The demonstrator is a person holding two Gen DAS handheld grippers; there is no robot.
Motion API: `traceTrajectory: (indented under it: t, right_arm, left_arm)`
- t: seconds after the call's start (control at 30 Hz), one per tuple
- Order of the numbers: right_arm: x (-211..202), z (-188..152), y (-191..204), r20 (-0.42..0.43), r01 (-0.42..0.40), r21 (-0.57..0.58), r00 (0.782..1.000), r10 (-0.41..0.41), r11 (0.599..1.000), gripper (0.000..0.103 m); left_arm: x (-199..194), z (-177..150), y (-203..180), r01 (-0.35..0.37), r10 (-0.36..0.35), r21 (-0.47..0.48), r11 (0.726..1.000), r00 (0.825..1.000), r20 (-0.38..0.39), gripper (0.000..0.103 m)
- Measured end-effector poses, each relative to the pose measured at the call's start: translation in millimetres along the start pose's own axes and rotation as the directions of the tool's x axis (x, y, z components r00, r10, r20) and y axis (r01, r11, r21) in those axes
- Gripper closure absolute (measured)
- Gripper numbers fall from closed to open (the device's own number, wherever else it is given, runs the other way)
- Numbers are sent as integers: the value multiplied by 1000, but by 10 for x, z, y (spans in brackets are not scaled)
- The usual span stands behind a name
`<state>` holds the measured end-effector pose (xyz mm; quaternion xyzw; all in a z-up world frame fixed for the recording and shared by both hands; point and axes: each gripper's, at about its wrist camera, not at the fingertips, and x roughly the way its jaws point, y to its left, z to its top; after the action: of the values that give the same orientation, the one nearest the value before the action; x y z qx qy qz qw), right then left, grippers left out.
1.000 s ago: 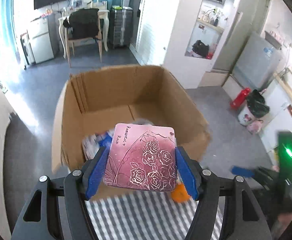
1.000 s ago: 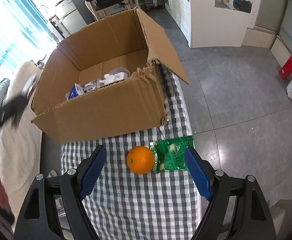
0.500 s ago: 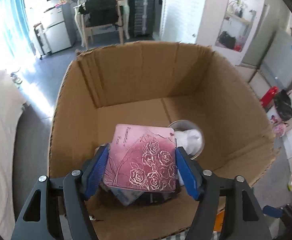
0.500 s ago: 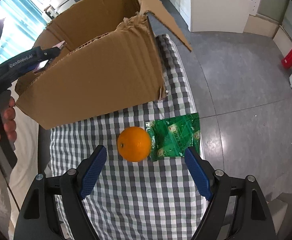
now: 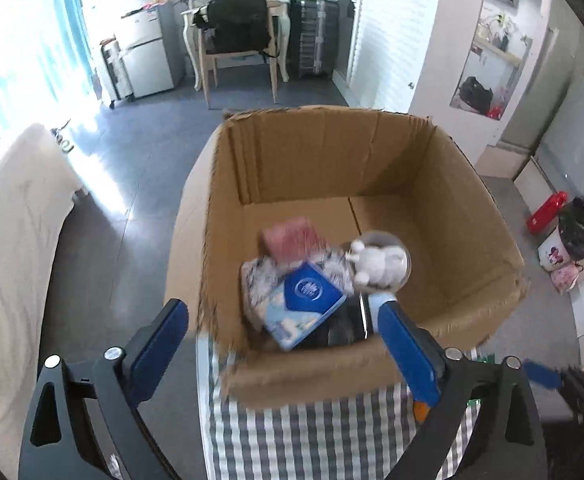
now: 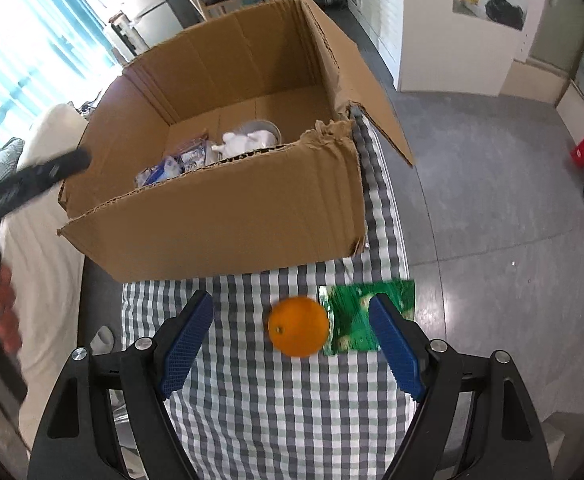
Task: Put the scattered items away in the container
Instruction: 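Lower the right gripper onto the orange and grasp it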
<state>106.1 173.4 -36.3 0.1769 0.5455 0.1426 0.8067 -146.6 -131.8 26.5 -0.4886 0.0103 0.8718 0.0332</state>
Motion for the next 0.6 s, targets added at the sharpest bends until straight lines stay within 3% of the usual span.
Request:
traceTrajectory:
  t: [0.27,0.6]
  right_arm:
    - [554,-123,101,-86,3,-83,996,-10,997,23]
    - [968,-326,206,-166,38,-192,984,-71,981,23]
  left_arm:
    - [64,-660,142,-23,16,-68,997,995,-101,4]
    - [141,-939,194,-61,39,-143,988,987,-156,4]
